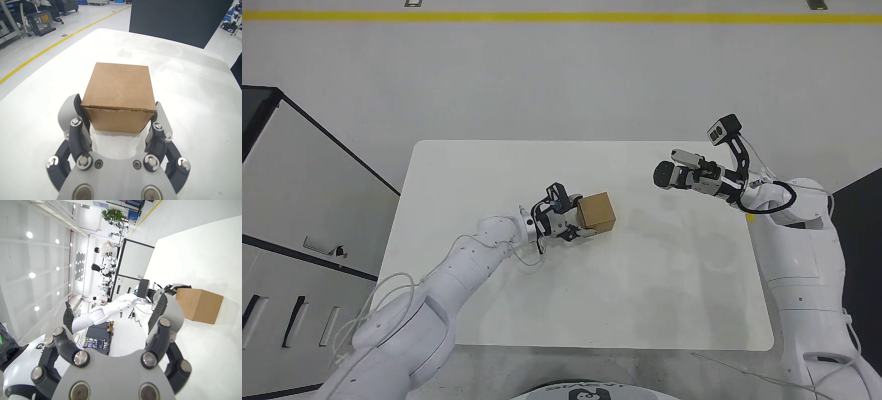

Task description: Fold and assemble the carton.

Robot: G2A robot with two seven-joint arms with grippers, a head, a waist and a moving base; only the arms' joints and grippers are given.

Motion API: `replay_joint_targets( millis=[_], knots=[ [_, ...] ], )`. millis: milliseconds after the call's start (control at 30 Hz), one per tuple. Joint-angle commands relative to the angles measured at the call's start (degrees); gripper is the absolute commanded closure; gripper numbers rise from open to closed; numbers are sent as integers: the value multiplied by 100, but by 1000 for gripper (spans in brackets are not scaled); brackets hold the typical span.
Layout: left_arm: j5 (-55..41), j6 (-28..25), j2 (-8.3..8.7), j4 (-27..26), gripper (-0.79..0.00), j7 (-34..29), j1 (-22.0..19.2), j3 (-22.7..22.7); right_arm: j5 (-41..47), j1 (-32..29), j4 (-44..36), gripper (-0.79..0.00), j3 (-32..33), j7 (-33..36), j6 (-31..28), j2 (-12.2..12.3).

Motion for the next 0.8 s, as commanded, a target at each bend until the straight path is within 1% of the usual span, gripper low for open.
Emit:
replay_joint_targets(
  millis=[0, 33, 67, 167, 200, 300, 467, 600, 700, 767],
  knots=[
    [-11, -15, -16, 33, -579, 18, -2, 3, 0, 0, 0, -785, 0, 0, 0, 0],
    [-21, -20, -24, 48, -437, 33, -2, 2, 0, 0, 0, -785, 0, 0, 0, 0],
    [-29, -23, -31, 65, -376, 44, -3, 2, 0, 0, 0, -785, 0, 0, 0, 0],
    [-50, -47, -45, 115, -12, 93, -16, -6, 0, 0, 0, -785, 0, 0, 0, 0],
    [-47, -48, -47, 122, 0, 118, -24, -9, 0, 0, 0, -785, 0, 0, 0, 0],
    [19, -150, -27, 136, 0, 193, -61, -7, 0, 0, 0, -785, 0, 0, 0, 0],
    [78, -536, 97, 107, 0, 311, -221, -103, 0, 0, 0, -785, 0, 0, 0, 0],
    [181, -895, 264, -92, 0, 294, -362, -219, 0, 0, 0, -785, 0, 0, 0, 0],
    [272, -1264, 435, -346, 0, 195, -454, -347, 0, 0, 0, -785, 0, 0, 0, 0],
    [323, -1394, 563, -593, 0, 86, -471, -468, 0, 0, 0, -785, 0, 0, 0, 0]
  ],
)
